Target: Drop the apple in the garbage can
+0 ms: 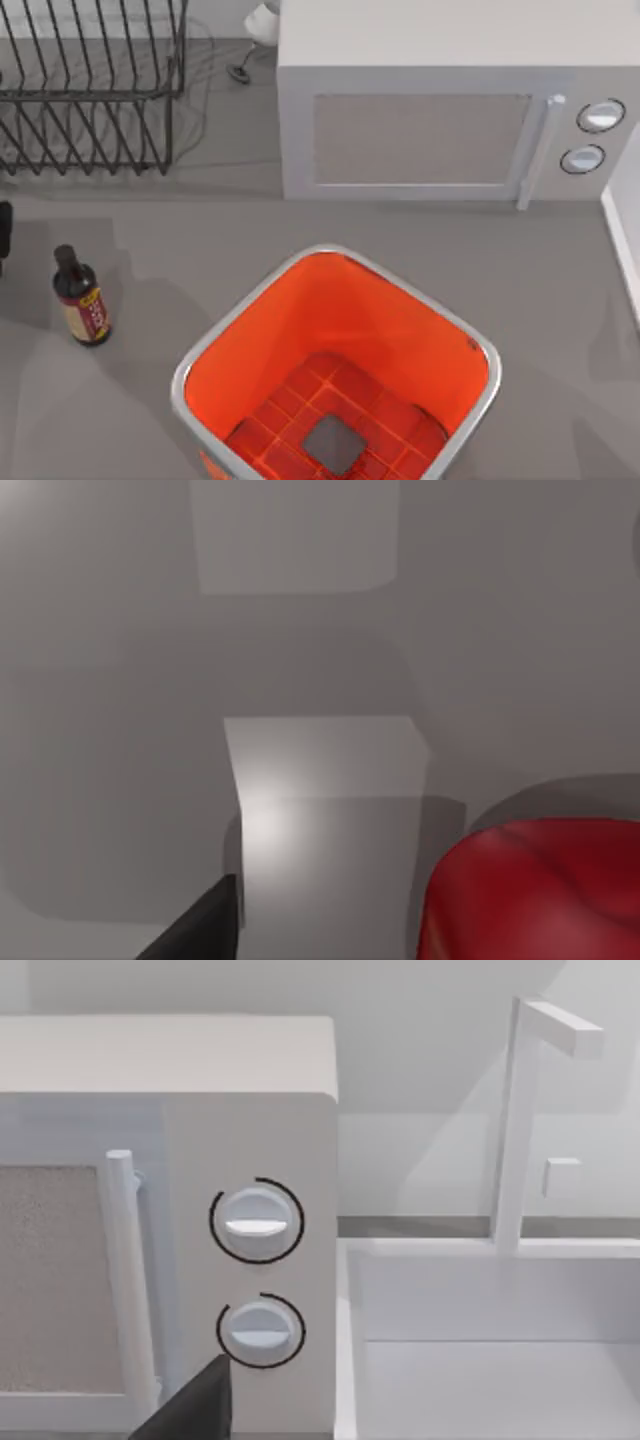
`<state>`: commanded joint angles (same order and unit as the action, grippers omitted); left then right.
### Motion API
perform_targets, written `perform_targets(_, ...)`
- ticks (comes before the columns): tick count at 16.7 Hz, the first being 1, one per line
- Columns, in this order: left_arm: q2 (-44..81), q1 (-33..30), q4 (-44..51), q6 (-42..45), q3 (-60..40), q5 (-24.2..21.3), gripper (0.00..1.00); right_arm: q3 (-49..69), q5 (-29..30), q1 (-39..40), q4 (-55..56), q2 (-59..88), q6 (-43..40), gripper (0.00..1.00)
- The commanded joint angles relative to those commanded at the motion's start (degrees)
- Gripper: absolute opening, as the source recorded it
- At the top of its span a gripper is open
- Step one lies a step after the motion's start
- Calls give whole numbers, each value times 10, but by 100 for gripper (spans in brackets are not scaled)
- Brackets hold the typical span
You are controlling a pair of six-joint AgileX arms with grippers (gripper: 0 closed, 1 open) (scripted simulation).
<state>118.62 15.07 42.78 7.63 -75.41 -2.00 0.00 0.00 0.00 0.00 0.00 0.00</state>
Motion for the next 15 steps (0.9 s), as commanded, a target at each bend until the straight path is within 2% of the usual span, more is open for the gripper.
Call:
perform_targets(2, 0, 0, 0, 0, 0, 0, 100, 0, 0, 0, 0, 0, 0, 100)
perform_targets(15, 0, 0, 0, 0, 0, 0, 2, 0, 0, 0, 0, 0, 0, 100)
